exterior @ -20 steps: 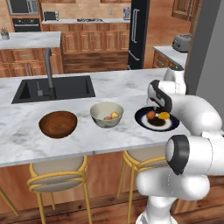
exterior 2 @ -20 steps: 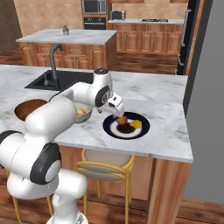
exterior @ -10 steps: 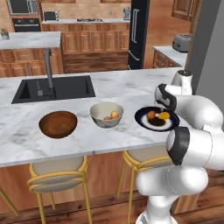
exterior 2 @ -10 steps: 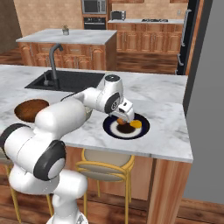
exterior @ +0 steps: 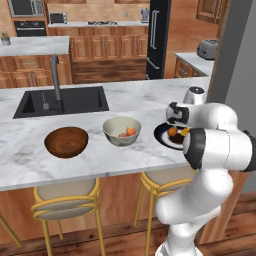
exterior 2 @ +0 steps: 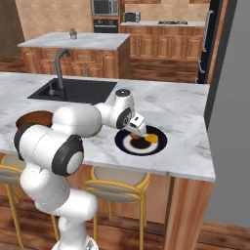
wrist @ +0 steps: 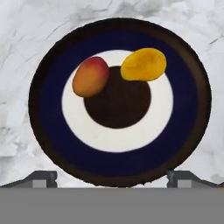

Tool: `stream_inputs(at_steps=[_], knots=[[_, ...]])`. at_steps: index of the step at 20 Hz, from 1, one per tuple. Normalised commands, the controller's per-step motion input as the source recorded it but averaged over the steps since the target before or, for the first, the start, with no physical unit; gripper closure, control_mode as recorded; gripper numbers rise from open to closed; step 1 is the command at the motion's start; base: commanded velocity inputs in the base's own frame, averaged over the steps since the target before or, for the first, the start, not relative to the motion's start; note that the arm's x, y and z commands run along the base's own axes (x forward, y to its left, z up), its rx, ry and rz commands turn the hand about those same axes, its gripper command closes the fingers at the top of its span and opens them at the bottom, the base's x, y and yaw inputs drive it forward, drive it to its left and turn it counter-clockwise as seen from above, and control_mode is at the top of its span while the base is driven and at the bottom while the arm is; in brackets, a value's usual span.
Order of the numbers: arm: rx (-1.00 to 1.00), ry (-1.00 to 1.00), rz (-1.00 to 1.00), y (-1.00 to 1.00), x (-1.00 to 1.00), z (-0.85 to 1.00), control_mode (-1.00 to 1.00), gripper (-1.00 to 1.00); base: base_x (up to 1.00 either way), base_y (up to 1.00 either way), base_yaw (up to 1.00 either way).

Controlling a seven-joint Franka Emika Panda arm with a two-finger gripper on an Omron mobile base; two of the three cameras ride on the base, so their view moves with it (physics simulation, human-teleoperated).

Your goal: Take the fruits from the plate on the dining counter and place two fruits in each bowl.

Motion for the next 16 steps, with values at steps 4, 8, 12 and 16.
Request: stream_inputs(at_steps=[4,8,12,16], knots=[[0.0,0.0,0.0,0.0,0.51,-0.31,-1.0,-1.0,0.0,0.0,0.0],[0.0,0.0,0.0,0.0,0.53,-0.26,-1.0,-1.0,0.0,0.0,0.0],[0.0,0.0,0.0,0.0,0.47,-0.15,-1.0,-1.0,0.0,0.0,0.0],[0.0,0.0,0.0,-0.07,0.38,-0.17,-1.0,-1.0,0.0,0.0,0.0]])
